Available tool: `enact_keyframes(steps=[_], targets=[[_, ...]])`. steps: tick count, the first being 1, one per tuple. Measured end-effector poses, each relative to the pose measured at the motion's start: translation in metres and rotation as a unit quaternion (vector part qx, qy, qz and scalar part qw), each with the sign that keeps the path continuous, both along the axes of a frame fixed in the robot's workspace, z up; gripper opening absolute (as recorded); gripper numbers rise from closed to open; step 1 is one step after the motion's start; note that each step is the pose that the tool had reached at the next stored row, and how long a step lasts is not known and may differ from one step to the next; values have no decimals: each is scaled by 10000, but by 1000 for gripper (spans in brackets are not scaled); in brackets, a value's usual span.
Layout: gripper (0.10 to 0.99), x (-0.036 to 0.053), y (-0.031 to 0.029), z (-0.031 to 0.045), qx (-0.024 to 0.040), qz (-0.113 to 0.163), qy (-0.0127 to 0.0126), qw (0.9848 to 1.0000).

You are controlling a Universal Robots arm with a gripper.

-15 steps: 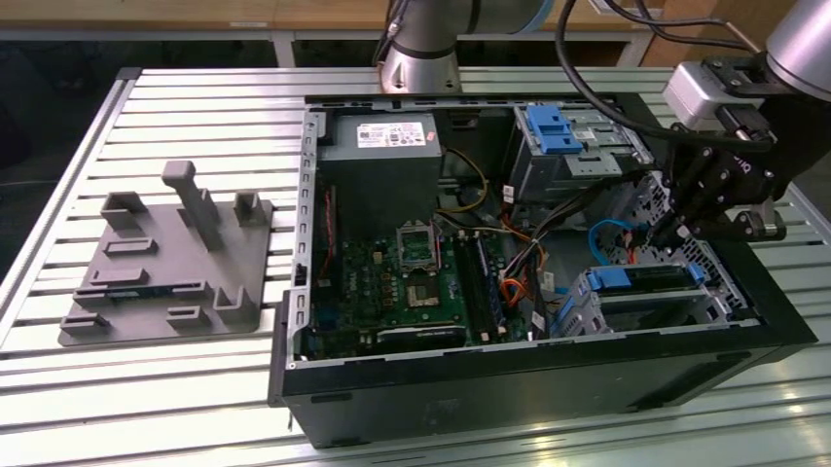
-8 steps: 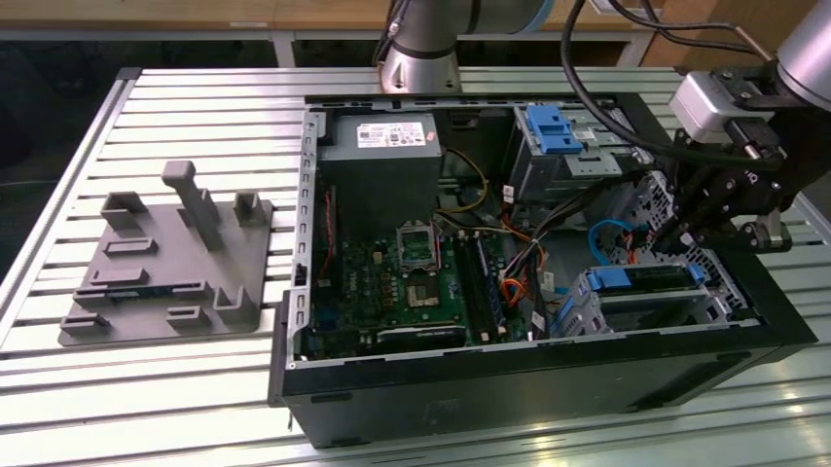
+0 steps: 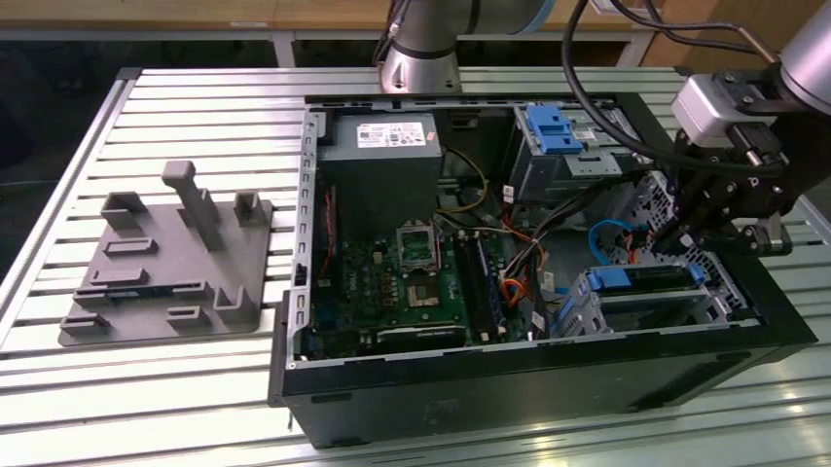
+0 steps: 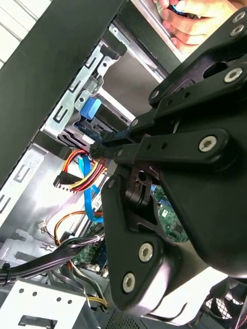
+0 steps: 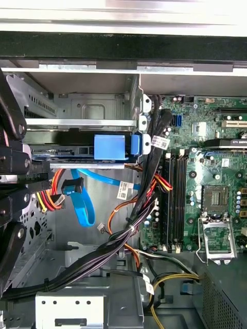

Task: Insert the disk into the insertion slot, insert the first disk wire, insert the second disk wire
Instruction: 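Insert the first disk wire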

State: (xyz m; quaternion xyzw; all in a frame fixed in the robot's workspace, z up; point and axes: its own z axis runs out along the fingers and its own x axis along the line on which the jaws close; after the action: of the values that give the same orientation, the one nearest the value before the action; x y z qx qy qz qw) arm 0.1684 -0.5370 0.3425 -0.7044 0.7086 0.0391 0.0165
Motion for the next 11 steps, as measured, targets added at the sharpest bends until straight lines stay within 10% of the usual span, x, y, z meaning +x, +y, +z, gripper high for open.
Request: enact_keyframes(steps=[11], targets=[[165,13,-65,-3,0,-107,0,9999]])
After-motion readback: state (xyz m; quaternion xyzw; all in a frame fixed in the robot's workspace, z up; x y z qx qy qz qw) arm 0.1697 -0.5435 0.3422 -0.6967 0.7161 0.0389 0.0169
